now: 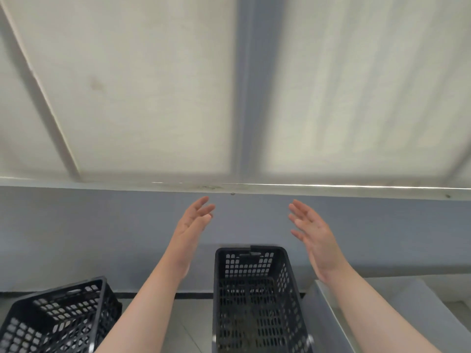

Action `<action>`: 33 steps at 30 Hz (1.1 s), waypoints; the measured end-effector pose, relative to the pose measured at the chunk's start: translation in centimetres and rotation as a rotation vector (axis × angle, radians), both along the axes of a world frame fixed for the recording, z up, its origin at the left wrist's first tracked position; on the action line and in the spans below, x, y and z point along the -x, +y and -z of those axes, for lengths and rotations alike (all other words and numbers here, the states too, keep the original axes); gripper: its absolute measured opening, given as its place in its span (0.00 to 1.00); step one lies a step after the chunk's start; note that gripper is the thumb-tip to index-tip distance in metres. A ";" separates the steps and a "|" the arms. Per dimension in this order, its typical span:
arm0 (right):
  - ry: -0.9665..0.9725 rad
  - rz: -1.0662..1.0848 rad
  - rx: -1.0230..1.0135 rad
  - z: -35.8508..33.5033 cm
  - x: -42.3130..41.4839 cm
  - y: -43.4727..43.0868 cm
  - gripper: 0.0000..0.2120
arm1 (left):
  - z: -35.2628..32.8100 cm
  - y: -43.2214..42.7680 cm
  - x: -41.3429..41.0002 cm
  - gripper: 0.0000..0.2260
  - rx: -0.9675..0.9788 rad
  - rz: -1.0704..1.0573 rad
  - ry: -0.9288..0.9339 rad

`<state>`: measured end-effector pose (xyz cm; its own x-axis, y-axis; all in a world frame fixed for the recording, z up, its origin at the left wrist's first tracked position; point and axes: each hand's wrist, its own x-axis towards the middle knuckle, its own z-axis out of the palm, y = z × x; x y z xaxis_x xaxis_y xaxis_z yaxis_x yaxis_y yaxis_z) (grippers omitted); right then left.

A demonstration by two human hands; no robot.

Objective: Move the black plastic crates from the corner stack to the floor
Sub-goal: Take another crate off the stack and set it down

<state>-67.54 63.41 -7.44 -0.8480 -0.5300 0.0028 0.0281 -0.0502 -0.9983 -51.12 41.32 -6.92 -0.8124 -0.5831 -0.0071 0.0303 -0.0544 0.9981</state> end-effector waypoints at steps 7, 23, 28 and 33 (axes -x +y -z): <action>0.025 -0.014 0.036 -2.0 -0.4 0.9 0.18 | -1.6 1.0 -1.3 0.24 0.020 -0.045 0.040; -0.039 -0.354 0.106 -1.6 -0.8 -2.0 0.17 | -3.4 5.8 -7.6 0.21 0.110 -0.354 -0.037; -0.087 -0.513 0.121 -1.0 -4.7 -5.8 0.17 | -3.3 6.1 -13.6 0.21 0.109 -0.518 -0.091; -0.103 -0.639 0.138 -1.0 -10.1 -9.6 0.17 | -3.7 5.3 -20.3 0.26 0.140 -0.628 -0.115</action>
